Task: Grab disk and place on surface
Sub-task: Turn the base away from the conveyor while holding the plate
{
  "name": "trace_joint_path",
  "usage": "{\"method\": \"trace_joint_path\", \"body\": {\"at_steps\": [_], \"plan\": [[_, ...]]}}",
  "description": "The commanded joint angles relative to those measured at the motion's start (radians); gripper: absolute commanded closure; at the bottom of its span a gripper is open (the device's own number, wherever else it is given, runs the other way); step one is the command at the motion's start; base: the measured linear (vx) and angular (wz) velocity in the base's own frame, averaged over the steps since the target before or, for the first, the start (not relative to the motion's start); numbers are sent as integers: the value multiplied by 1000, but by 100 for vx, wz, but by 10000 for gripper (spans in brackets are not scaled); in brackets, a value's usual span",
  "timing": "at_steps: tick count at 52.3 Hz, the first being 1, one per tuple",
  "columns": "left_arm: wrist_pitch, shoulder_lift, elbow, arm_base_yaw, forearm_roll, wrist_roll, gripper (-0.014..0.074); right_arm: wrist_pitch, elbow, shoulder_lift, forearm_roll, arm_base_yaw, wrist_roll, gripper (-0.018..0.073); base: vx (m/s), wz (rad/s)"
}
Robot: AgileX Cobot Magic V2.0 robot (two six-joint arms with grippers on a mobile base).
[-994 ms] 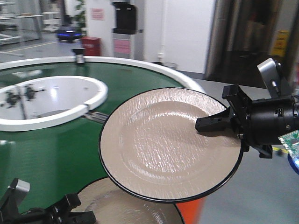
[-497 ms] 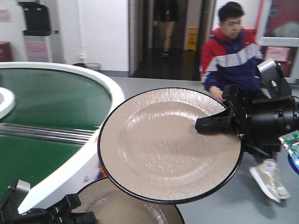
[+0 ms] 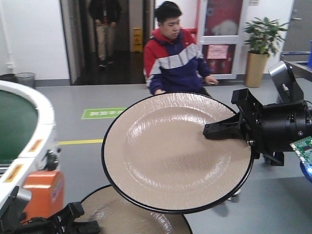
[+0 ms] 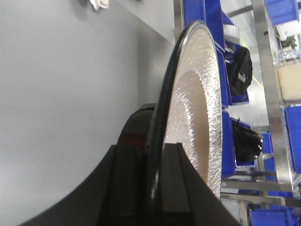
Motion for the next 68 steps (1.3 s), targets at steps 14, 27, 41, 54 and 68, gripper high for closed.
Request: {"method": "trace_joint_path", "body": {"at_steps": [14, 27, 41, 54, 68], "plan": [[51, -28, -36, -5, -106, -14, 595, -39, -41, -36, 119, -3, -3, 567, 21, -40], [51, -28, -36, -5, -106, -14, 595, -39, -41, -36, 119, -3, -3, 567, 27, -34], [51, -28, -36, -5, -106, -14, 595, -39, -41, -36, 119, -3, -3, 567, 31, -33], [51, -28, -36, -5, -106, -14, 595, -36, -41, -36, 119, -3, -3, 567, 34, -22], [51, -28, -36, -5, -106, -14, 595, -36, -41, -36, 119, -3, -3, 567, 39, -3]]}}
